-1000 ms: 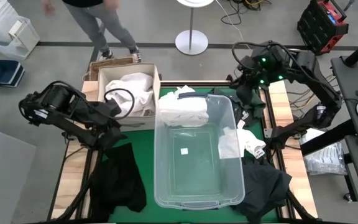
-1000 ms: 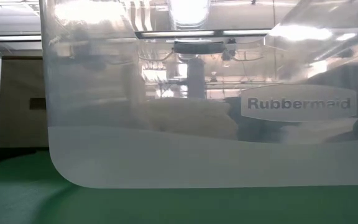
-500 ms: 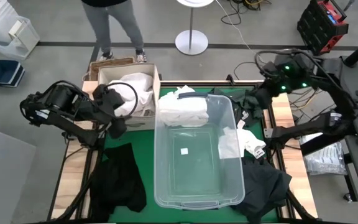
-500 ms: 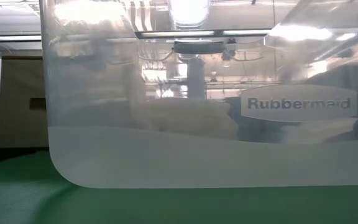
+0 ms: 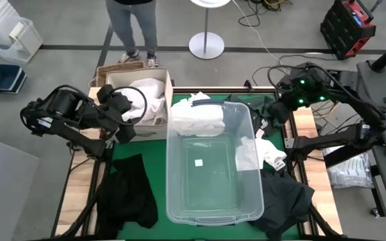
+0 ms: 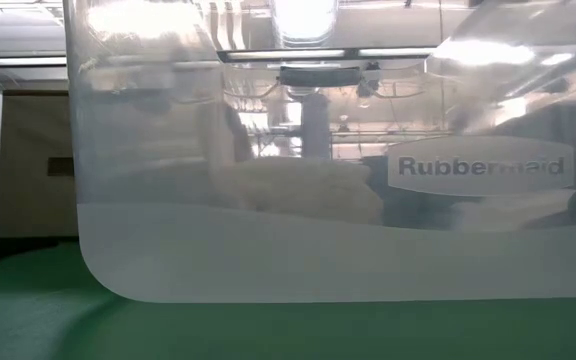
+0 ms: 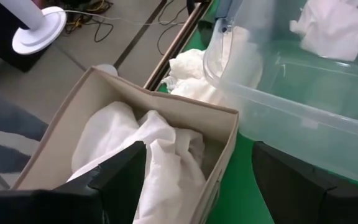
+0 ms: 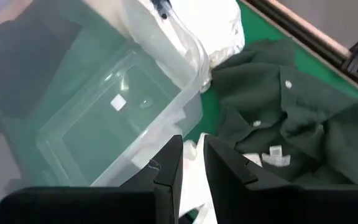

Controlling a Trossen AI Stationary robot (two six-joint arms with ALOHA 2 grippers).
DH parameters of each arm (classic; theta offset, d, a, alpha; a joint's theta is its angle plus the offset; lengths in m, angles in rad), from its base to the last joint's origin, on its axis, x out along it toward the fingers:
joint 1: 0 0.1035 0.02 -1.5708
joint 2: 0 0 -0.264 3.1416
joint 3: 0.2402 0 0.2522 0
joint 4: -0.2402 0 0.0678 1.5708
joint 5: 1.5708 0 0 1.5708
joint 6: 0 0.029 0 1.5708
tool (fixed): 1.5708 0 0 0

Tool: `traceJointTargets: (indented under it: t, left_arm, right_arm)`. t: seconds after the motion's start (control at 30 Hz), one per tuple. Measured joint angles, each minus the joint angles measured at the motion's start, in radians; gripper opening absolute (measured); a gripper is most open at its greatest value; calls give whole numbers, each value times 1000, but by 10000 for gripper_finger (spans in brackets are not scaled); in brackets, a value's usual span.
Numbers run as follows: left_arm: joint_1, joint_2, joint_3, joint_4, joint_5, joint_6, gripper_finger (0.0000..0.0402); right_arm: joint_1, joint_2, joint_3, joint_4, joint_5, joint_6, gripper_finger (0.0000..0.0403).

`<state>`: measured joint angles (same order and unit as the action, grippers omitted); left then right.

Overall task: Sort clothes
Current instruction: Put the right black pants into the transparent bin

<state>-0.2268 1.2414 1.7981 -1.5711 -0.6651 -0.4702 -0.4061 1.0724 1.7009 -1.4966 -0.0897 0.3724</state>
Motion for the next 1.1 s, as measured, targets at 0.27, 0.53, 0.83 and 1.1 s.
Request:
traceJointTargets:
  t: [0.27, 0.53, 0.83, 1.1]
  left_arm:
    - [0, -8, 0, 0, 1, -28, 267]
    - [1, -36, 0, 0, 130, -59, 267]
    - [2, -90, 0, 0, 341, -223, 267]
    - [2, -118, -16, 1, 620, -395, 267]
  right_arm:
    - [0, 30, -50, 18, 177, 19, 57]
    - [0, 26, -44, -24, 206, 102, 57]
    - [0, 29, -44, 21, 232, 123, 57]
    - [0, 34, -43, 204, 251, 36, 57]
